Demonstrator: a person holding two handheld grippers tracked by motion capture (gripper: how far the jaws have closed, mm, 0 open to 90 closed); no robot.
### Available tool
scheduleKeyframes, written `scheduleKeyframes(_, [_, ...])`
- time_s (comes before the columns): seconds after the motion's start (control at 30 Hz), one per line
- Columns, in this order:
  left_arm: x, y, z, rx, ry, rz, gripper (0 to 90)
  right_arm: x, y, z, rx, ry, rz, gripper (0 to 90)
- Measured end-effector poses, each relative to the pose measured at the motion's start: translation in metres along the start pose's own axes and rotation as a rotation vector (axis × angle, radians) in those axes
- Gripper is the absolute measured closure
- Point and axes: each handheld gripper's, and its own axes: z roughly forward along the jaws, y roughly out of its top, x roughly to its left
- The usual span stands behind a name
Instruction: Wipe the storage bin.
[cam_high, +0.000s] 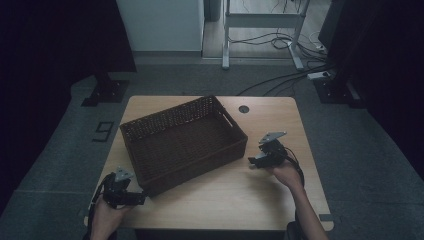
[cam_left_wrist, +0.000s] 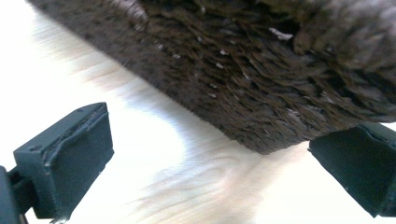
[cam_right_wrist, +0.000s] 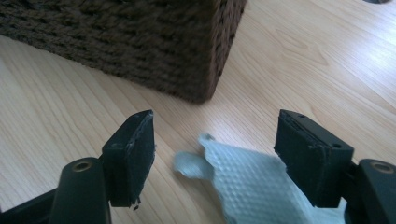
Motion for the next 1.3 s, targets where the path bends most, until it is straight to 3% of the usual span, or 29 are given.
scheduleKeyframes(0.07, [0.006,-0.001,-0.001,-0.011,0.008,-0.01,3.3,0.003,0.003,0.003,0.003,0.009,-0.006,30.0])
scheduleKeyframes(0.17, [0.011,-0.003,-0.004,-0.03,-0.009,-0.007,14.5,0.006,0.008,0.006,-0.002,0.025,-0.02,35.3])
scheduleKeyframes(0.23, [0.01,-0.003,-0.005,-0.031,-0.025,-0.001,19.5,0.009,0.011,0.008,-0.005,0.051,-0.022,40.0])
scheduleKeyframes(0.3, [0.008,-0.002,-0.005,-0.033,-0.067,0.012,24.1,0.013,0.016,0.011,-0.014,0.071,-0.036,47.4])
scheduleKeyframes(0.4, [0.002,0.0,-0.003,-0.026,-0.085,0.047,29.8,0.019,0.021,0.014,-0.017,0.099,-0.047,59.4])
scheduleKeyframes(0.43, [0.001,0.0,-0.003,-0.028,-0.093,0.052,32.2,0.02,0.022,0.014,-0.017,0.115,-0.052,59.9])
scheduleKeyframes(0.5, [0.0,0.002,-0.002,-0.037,-0.112,0.052,36.3,0.023,0.024,0.014,-0.005,0.102,-0.059,61.7])
scheduleKeyframes(0.57, [-0.001,0.004,-0.001,-0.028,-0.074,0.061,36.6,0.024,0.023,0.013,0.0,0.128,-0.069,64.0])
scheduleKeyframes(0.63, [0.002,0.003,-0.001,-0.034,-0.077,0.044,37.2,0.025,0.022,0.01,0.007,0.148,-0.082,61.8])
scheduleKeyframes(0.7, [0.004,0.002,0.0,-0.027,-0.072,0.038,37.6,0.025,0.022,0.004,0.008,0.118,-0.091,56.2])
scheduleKeyframes(0.77, [0.005,0.001,0.001,-0.023,-0.061,0.041,37.5,0.018,0.018,-0.004,0.013,0.068,-0.069,52.7])
scheduleKeyframes(0.8, [0.006,0.001,0.001,-0.024,-0.061,0.038,37.3,0.012,0.014,-0.008,0.012,0.036,-0.047,53.0])
scheduleKeyframes(0.97, [0.004,0.002,0.002,-0.03,-0.058,0.044,36.4,-0.018,-0.013,-0.007,0.08,-0.014,0.06,63.4])
scheduleKeyframes(1.13, [0.004,0.002,0.002,-0.033,-0.051,0.047,35.1,-0.034,-0.033,0.001,0.166,-0.061,0.093,66.4])
scheduleKeyframes(1.3, [0.004,0.002,0.003,-0.025,-0.054,0.046,34.3,-0.046,-0.051,-0.011,0.197,-0.109,0.135,66.3])
